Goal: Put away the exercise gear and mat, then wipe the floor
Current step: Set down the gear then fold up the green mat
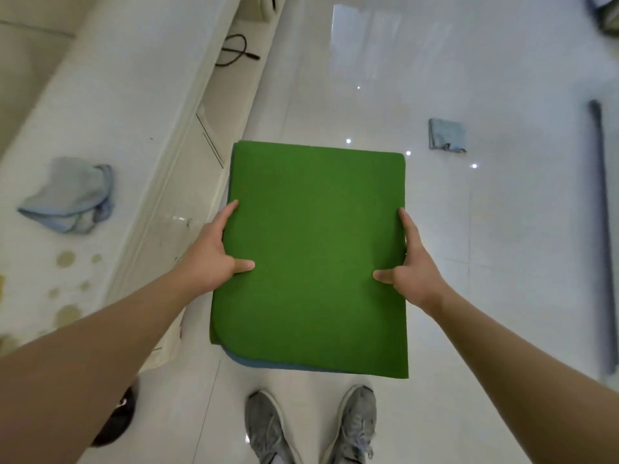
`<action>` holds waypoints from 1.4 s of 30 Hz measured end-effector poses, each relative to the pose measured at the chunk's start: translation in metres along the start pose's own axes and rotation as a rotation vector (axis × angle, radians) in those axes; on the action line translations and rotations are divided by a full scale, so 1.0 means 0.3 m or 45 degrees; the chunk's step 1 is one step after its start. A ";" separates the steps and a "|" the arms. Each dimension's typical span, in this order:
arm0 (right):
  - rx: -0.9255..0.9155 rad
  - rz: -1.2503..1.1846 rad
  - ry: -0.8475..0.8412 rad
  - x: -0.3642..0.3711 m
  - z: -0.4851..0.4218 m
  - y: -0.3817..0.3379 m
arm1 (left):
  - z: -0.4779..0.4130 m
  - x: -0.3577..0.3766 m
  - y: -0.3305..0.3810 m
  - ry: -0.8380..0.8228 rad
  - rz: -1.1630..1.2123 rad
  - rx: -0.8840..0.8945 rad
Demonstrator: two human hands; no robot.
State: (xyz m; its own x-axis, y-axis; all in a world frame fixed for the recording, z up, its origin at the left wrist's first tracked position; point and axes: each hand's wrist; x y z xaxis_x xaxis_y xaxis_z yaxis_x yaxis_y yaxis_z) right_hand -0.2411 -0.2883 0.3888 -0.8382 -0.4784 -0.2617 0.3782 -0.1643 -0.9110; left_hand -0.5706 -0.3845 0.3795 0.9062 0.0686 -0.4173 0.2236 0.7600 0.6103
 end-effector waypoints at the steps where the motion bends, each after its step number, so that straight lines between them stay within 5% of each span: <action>1: -0.004 -0.006 0.011 -0.024 0.019 -0.057 | 0.037 -0.023 0.040 0.016 -0.015 0.010; 16: -0.196 0.007 0.077 -0.346 0.265 -0.837 | 0.623 -0.300 0.595 0.118 0.061 0.190; 28: -0.306 -0.022 0.106 -0.502 0.407 -1.245 | 0.993 -0.438 0.916 0.250 0.100 0.221; 42: -0.362 0.107 0.160 -0.521 0.190 -1.498 | 0.862 -0.617 1.159 0.261 0.205 0.286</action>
State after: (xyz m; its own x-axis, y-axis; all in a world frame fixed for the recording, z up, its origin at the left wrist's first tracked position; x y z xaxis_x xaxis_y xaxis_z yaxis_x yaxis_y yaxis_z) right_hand -0.2576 -0.1888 0.8572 -0.8574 -0.3667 -0.3611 0.3382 0.1275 -0.9324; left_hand -0.5677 -0.3001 0.8430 0.8502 0.3219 -0.4165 0.1779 0.5690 0.8029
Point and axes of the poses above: each hand's wrist, its own z-axis away from the middle knuckle, its own x-axis out of the palm, y = z × x, and after that the axes turned 14 degrees about -x, right-handed
